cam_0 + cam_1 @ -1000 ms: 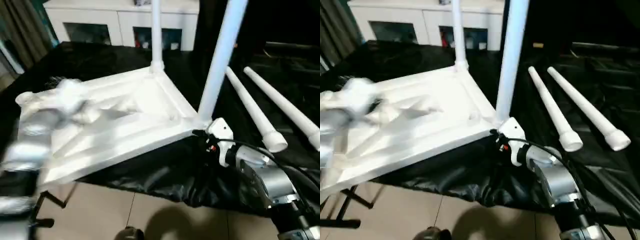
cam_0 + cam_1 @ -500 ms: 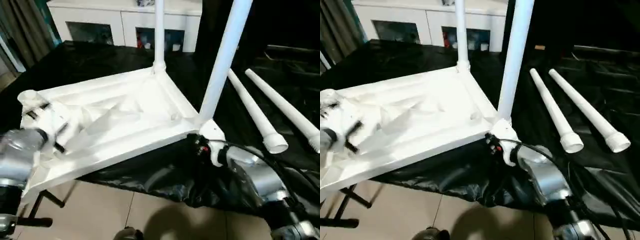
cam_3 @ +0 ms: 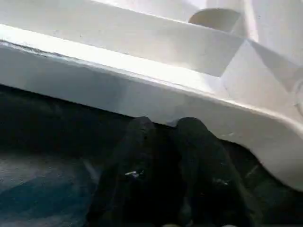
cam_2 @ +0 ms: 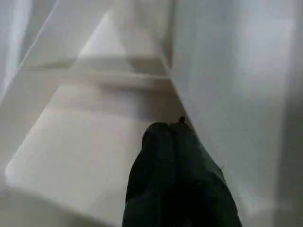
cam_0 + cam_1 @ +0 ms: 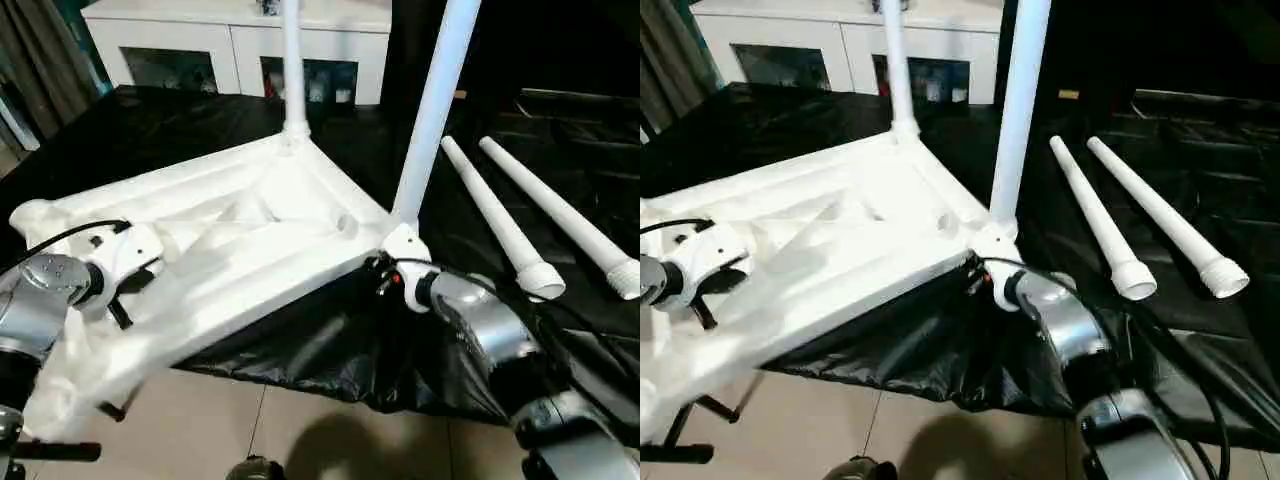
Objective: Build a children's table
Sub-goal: Rotate table base
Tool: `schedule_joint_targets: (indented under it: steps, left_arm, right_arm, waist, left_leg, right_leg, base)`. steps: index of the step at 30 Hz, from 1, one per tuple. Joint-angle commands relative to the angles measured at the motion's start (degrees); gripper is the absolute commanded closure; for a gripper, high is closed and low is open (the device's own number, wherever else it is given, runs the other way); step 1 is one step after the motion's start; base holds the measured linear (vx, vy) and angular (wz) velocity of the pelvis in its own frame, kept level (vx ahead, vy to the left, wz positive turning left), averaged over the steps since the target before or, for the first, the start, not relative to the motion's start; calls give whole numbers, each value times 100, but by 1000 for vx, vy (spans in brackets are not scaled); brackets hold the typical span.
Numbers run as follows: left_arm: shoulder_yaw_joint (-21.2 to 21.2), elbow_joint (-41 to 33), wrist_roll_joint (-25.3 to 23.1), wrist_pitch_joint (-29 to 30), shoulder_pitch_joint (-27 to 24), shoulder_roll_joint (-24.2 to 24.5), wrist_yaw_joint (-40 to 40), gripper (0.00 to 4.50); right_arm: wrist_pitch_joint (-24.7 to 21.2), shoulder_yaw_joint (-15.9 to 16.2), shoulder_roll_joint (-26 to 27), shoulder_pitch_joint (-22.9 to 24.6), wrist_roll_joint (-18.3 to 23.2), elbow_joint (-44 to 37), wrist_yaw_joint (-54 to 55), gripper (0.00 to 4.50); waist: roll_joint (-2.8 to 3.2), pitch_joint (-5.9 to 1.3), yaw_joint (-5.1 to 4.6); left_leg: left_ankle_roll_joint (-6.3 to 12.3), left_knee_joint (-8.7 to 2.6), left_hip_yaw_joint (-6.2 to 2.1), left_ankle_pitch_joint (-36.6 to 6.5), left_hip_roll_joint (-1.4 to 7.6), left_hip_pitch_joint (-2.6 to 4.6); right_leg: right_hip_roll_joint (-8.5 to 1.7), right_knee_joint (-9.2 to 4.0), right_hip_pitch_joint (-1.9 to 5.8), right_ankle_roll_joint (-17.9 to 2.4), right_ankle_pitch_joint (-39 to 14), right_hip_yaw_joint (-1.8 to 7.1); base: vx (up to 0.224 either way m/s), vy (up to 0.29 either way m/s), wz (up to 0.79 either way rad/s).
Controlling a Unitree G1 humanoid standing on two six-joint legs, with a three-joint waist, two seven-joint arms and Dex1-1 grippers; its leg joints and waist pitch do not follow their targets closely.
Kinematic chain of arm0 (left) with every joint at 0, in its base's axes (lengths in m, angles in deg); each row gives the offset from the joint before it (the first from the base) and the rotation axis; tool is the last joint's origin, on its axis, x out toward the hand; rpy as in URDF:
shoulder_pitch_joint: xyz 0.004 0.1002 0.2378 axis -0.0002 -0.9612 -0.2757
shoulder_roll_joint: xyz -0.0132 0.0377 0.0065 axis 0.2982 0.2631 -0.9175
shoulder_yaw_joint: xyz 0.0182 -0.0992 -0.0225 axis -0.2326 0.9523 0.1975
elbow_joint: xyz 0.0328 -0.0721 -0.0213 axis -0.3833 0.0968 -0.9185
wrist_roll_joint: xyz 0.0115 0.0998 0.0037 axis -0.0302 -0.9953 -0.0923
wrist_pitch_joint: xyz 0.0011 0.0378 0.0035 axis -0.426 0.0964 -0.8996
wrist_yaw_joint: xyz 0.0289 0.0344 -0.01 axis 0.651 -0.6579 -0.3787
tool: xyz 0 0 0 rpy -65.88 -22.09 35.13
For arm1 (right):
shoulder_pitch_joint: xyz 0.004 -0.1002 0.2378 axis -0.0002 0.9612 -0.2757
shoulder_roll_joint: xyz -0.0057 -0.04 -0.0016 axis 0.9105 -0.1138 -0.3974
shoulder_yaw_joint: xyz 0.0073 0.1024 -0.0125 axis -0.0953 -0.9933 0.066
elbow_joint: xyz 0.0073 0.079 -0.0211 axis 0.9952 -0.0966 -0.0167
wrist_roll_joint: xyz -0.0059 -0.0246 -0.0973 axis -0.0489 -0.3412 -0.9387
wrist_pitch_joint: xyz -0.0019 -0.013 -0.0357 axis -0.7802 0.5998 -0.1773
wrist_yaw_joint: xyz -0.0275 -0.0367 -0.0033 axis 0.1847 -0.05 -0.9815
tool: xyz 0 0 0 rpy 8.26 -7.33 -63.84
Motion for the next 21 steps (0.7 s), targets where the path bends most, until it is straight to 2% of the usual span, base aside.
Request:
schedule_joint_targets:
  steps: [1,2,4,6,10,12,13,15,16,17,18,19,20,21]
  left_arm:
    - [-117,-568,559,-39,5,-99,752,450]
    - [-132,-749,764,-8,20,-144,985,450]
    - [-195,-1032,1038,99,60,-232,1289,450]
    - [-266,-1337,1304,263,118,-385,1567,450]
    - [-327,-1469,1388,307,160,-582,1584,450]
    - [-484,-1403,1293,222,234,-909,1449,450]
    - [-547,-1300,1211,162,277,-1036,1351,450]
    - [-612,-1120,1084,71,347,-1168,1167,450]
    - [-713,-789,878,-92,479,-1371,825,450]
    - [-828,-409,637,-245,638,-1524,471,450]
    - [-935,-35,417,-441,790,-1628,138,450]
    - [-936,-30,414,-444,792,-1629,134,450]
    - [-982,131,318,-539,858,-1666,-9,450]
    - [-1062,530,114,-687,1041,-1749,-391,450]
  right_arm:
    - [192,-40,131,-252,-29,262,54,395]
    - [272,-54,160,-315,-36,376,64,395]
    - [355,-66,197,-386,-41,492,74,416]
    - [463,-67,221,-458,-31,623,78,430]
    - [535,-79,232,-478,-19,670,52,445]
    - [624,-108,256,-505,-40,756,49,445]
    - [642,-120,257,-506,-47,766,46,445]
    - [665,-129,260,-498,-53,758,45,445]
    - [706,-137,259,-486,-65,734,60,445]
    - [724,-149,224,-460,-68,662,70,445]
    - [741,-170,182,-433,-71,582,90,445]
    - [741,-170,181,-433,-71,581,91,445]
    - [745,-185,155,-418,-70,537,98,445]
    - [731,-233,89,-380,-61,408,108,445]
  waist:
    - [61,-409,11]
    - [62,-423,23]
    - [68,-415,39]
    - [57,-404,32]
    - [53,-385,-12]
    - [35,-384,-36]
    - [71,-384,-43]
    - [71,-400,-46]
    - [85,-406,-51]
    - [109,-412,-53]
    - [92,-411,-62]
    - [85,-416,-51]
    - [104,-427,-41]
    - [92,-439,-47]
  left_leg:
    - [-500,-488,-220,-2053,333,291]
    - [-453,-473,-203,-1858,337,284]
    - [-430,-469,-184,-1779,339,281]
    - [-412,-476,-181,-1816,335,267]
    - [-409,-479,-185,-1958,328,255]
    - [-377,-468,-185,-1922,322,248]
    - [-375,-468,-183,-1940,325,256]
    - [-358,-458,-184,-1873,322,259]
    - [-348,-453,-191,-1815,318,248]
    - [-365,-444,-189,-1883,313,275]
    - [-371,-447,-190,-1934,306,276]
    - [-355,-444,-201,-1915,304,273]
    - [-359,-443,-212,-1885,316,265]
    - [-345,-433,-204,-1826,310,271]
  right_leg:
    - [-412,-375,109,-1298,-668,230]
    - [-397,-355,113,-1345,-487,221]
    - [-378,-338,109,-1393,-393,210]
    - [-382,-338,136,-1384,-496,208]
    - [-395,-371,151,-1332,-803,223]
    - [-395,-386,164,-1313,-859,233]
    - [-384,-398,152,-1288,-900,234]
    - [-364,-392,160,-1280,-796,233]
    - [-358,-375,173,-1277,-693,226]
    - [-347,-380,160,-1263,-679,224]
    - [-336,-396,169,-1231,-676,224]
    - [-347,-407,177,-1214,-668,224]
    - [-362,-388,186,-1220,-588,221]
    - [-339,-377,190,-1217,-446,216]
  base:
    - [0,0,0]
    - [0,0,0]
    - [0,0,0]
    - [0,0,0]
    - [0,0,0]
    - [0,0,0]
    - [0,0,0]
    - [0,0,0]
    - [0,0,0]
    - [0,0,0]
    - [0,0,0]
    - [0,0,0]
    - [0,0,0]
    - [0,0,0]
